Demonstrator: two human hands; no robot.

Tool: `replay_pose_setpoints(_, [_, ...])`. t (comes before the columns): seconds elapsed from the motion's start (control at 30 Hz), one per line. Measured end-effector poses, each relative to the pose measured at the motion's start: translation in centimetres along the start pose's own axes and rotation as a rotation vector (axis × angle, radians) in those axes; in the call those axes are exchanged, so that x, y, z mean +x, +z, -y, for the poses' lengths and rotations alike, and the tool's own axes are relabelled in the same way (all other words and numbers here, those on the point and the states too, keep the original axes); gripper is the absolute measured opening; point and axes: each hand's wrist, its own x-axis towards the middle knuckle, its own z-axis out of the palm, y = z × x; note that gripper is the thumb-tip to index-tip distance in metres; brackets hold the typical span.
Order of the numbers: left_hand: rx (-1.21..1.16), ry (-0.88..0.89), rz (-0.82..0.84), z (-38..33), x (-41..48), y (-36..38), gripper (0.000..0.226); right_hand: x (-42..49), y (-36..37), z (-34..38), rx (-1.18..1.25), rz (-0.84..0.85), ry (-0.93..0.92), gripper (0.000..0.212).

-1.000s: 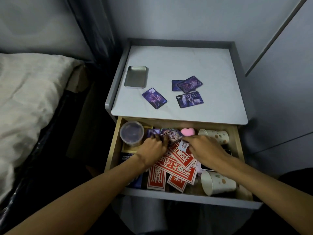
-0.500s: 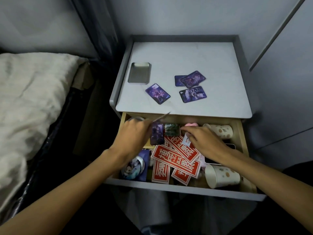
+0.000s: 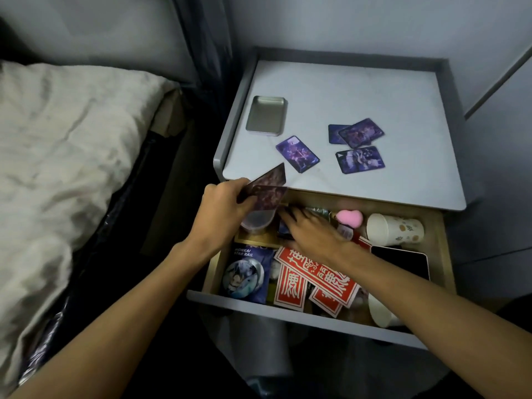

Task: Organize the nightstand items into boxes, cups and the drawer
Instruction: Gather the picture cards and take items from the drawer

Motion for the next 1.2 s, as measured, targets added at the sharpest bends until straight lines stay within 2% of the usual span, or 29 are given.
replay_pose_setpoints(0.13, [-0.037, -0.022, 0.023, -0.2, 0.0, -0.1, 0.01, -0.2, -0.8, 0.4, -0.082, -0.106, -0.051, 0.059])
replay_pose_setpoints(0.27, [-0.091, -0.026, 0.034, -0.6, -0.3, -0.3, 0.009, -1.7, -3.4, -0.2, 0.004, -0.09, -0.002, 0.059])
replay_pose_setpoints(0.33, [-0.164, -0.035, 0.035, -0.7, -0.4, -0.4, 0.007, -3.1, -4.8, -0.6, 0.193, -0.092, 0.098, 0.055])
replay_pose_setpoints(0.5, [-0.357, -0.05, -0.004, -2.7, 0.2, -1.1, 0.019, -7.4, -9.9, -2.4, 0.807, -0.283, 0.244, 0.042])
replay_pose_setpoints(0.6, [-0.32, 0.008, -0.058, -4.5, 2.7, -1.0, 0.027, -8.2, -12.6, -4.8, 0.96, -0.407, 0.333, 0.031])
replay_pose_setpoints(0.7, [-0.173, 0.088, -0.105, -5.8, 6.7, 0.6, 0.033, -7.0, -14.0, -8.3, 0.801, -0.548, 0.381, 0.038])
replay_pose_setpoints(0.8, [0.039, 0.143, -0.131, -7.0, 11.5, 3.1, 0.045, -5.3, -14.5, -12.6, 0.554, -0.602, 0.361, 0.048])
replay_pose_setpoints(0.9, [0.234, 0.151, -0.128, -7.4, 15.2, 5.5, 0.056, -3.8, -13.1, -16.6, 0.433, -0.627, 0.325, 0.054])
replay_pose_setpoints(0.97, [0.379, 0.163, -0.089, -7.2, 16.4, 6.6, 0.06, -3.3, -11.5, -17.8, 0.373, -0.548, 0.322, 0.063])
replay_pose_setpoints(1.07, [0.558, 0.146, 0.104, -6.2, 17.9, 8.6, 0.052, -3.2, -9.4, -18.6, 0.289, -0.298, 0.354, 0.078])
replay_pose_setpoints(1.13, [0.594, 0.127, 0.204, -5.4, 18.4, 9.4, 0.059, -3.3, -8.7, -18.5, 0.319, -0.183, 0.36, 0.09])
replay_pose_setpoints(1.2, [0.549, 0.136, 0.232, -5.3, 18.5, 9.6, 0.07, -3.4, -8.9, -18.5, 0.364, -0.167, 0.356, 0.099])
